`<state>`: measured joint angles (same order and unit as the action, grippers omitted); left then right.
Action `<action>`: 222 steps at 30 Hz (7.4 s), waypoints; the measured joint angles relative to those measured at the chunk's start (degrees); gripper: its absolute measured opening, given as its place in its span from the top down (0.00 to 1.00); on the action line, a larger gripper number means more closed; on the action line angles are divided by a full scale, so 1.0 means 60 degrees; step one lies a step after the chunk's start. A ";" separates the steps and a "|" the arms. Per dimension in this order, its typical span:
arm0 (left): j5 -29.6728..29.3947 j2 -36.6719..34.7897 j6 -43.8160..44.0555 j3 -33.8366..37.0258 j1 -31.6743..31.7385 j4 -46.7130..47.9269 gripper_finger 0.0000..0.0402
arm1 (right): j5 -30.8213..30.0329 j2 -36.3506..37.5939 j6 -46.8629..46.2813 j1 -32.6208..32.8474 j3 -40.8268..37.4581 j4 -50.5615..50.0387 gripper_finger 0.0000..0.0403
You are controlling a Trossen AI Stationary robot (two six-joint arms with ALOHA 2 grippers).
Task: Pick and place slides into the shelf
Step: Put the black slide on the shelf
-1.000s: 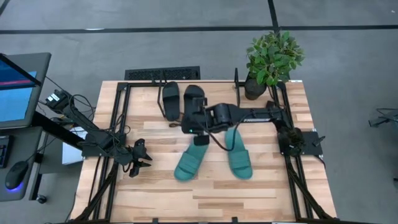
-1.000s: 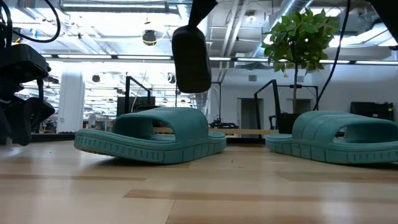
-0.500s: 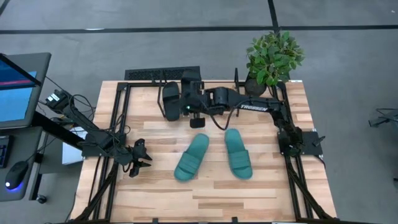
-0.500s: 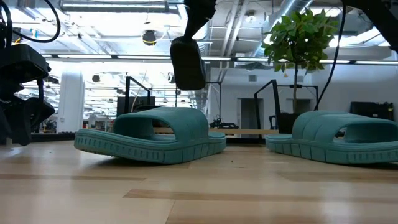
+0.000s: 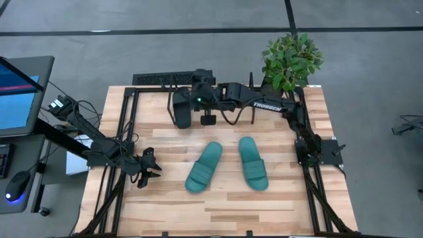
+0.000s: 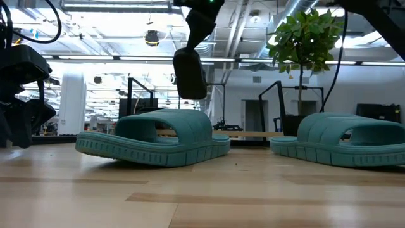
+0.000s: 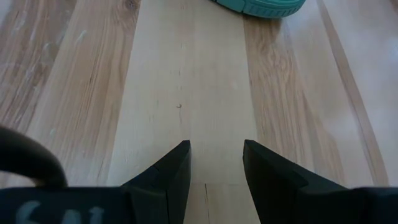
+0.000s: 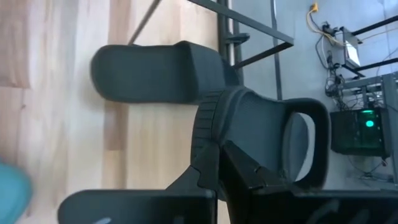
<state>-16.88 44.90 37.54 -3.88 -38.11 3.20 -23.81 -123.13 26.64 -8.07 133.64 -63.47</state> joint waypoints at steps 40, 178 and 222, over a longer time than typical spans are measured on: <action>0.0000 -0.0001 0.0000 0.0000 0.0000 0.0016 0.66 | 0.0721 -0.1116 -0.0582 -0.0272 0.0030 0.0367 1.00; 0.0001 -0.0003 0.0000 0.0000 -0.0001 0.0168 0.66 | 0.2499 -0.1869 -0.5542 -0.1928 0.0015 -0.1663 1.00; 0.0004 0.0001 0.0000 0.0000 -0.0002 0.0313 0.66 | 0.2827 -0.2874 -0.5238 -0.2157 0.0015 -0.1274 1.00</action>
<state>-16.86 44.91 37.54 -3.88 -38.12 5.08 -6.85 -140.38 -4.79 -21.01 133.73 -71.11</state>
